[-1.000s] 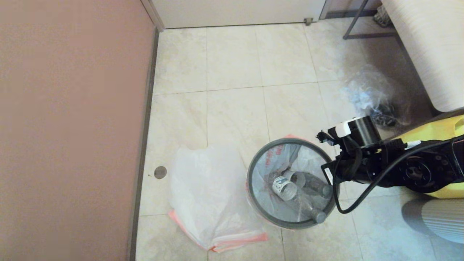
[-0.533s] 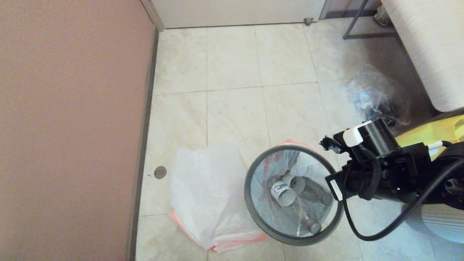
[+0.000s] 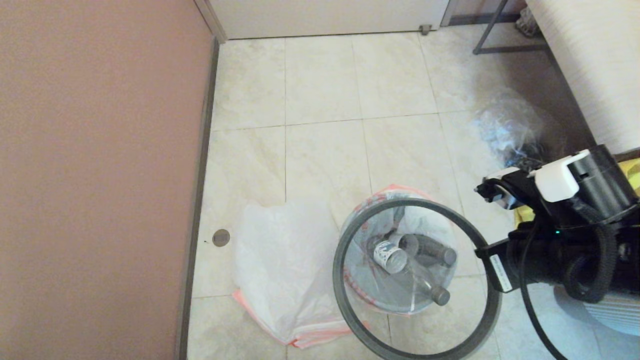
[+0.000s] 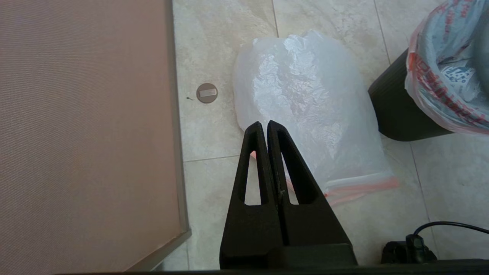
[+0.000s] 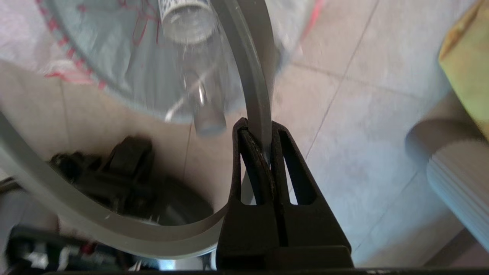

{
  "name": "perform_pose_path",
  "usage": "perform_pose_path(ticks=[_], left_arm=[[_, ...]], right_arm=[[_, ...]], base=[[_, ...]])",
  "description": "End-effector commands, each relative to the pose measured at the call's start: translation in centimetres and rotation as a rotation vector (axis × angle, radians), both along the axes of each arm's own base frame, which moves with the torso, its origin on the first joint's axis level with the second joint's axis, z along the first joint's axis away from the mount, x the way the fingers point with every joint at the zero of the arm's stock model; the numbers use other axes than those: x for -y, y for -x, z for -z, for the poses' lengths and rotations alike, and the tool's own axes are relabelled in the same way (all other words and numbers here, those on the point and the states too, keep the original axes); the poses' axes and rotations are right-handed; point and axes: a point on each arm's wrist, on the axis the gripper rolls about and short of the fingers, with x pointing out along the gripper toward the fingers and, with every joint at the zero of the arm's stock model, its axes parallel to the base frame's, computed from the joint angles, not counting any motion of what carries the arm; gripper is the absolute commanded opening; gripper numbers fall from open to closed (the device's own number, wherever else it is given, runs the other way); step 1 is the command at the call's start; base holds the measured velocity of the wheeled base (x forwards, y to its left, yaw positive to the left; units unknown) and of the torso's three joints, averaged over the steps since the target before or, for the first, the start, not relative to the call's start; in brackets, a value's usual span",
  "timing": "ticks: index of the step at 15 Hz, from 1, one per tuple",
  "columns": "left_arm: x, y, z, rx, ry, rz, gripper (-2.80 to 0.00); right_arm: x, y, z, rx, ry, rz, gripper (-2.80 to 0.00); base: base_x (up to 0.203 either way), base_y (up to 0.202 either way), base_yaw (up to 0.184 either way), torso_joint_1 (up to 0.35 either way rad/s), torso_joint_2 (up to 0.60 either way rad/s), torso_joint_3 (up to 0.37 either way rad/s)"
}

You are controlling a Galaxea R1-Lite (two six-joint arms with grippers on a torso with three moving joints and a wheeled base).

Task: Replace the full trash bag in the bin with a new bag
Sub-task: Place the trash can ring on the floor

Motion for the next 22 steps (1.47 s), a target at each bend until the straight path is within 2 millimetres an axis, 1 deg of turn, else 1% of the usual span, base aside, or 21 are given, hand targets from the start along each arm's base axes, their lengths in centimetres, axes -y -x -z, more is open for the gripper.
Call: perform_pose_path(ticks=[1,3,4,7,9,11,12,14,16,17,19,22], left_arm=[[0.0,-0.1,0.2,-0.009,0.000,0.000,-2.80],[0.0,-0.1,0.2,-0.009,0.000,0.000,-2.80],[0.0,-0.1,0.2,-0.009,0.000,0.000,-2.80],[0.0,-0.1,0.2,-0.009,0.000,0.000,-2.80],[0.0,-0.1,0.2,-0.009,0.000,0.000,-2.80],[0.0,-0.1,0.2,-0.009,0.000,0.000,-2.80],[0.0,-0.1,0.2,-0.009,0.000,0.000,-2.80],[0.0,-0.1,0.2,-0.009,0.000,0.000,-2.80],[0.0,-0.1,0.2,-0.009,0.000,0.000,-2.80],[0.0,-0.1,0.2,-0.009,0.000,0.000,-2.80],[0.0,-0.1,0.2,-0.009,0.000,0.000,-2.80],[0.0,-0.1,0.2,-0.009,0.000,0.000,-2.80]], right_arm=[[1.6,2.3,-1.6,0.023,-0.032,0.011,-2.80],[3.7,4.3,-2.1,-0.020,-0.035,0.069,-2.80],[5.1,4.9,-1.7,-0.048,-0.020,0.127,-2.80],[8.4,5.8,0.4,-0.120,0.043,0.271,-2.80],[10.3,7.0,1.8,-0.157,0.099,0.330,-2.80],[11.8,7.6,3.2,-0.212,0.155,0.383,-2.80],[12.3,7.5,3.7,-0.241,0.179,0.402,-2.80],[12.9,6.3,5.0,-0.319,0.208,0.437,-2.80],[14.0,4.8,6.1,-0.312,0.216,0.477,-2.80],[14.6,3.8,7.0,-0.334,0.227,0.473,-2.80],[15.8,0.9,9.4,-0.396,0.229,0.465,-2.80],[17.4,-3.9,14.2,-0.460,0.241,0.435,-2.80]], base=[[0.000,0.000,0.000,0.000,0.00,0.000],[0.000,0.000,0.000,0.000,0.00,0.000],[0.000,0.000,0.000,0.000,0.00,0.000],[0.000,0.000,0.000,0.000,0.00,0.000],[0.000,0.000,0.000,0.000,0.00,0.000],[0.000,0.000,0.000,0.000,0.00,0.000],[0.000,0.000,0.000,0.000,0.00,0.000],[0.000,0.000,0.000,0.000,0.00,0.000],[0.000,0.000,0.000,0.000,0.00,0.000],[0.000,0.000,0.000,0.000,0.00,0.000],[0.000,0.000,0.000,0.000,0.00,0.000],[0.000,0.000,0.000,0.000,0.00,0.000]])
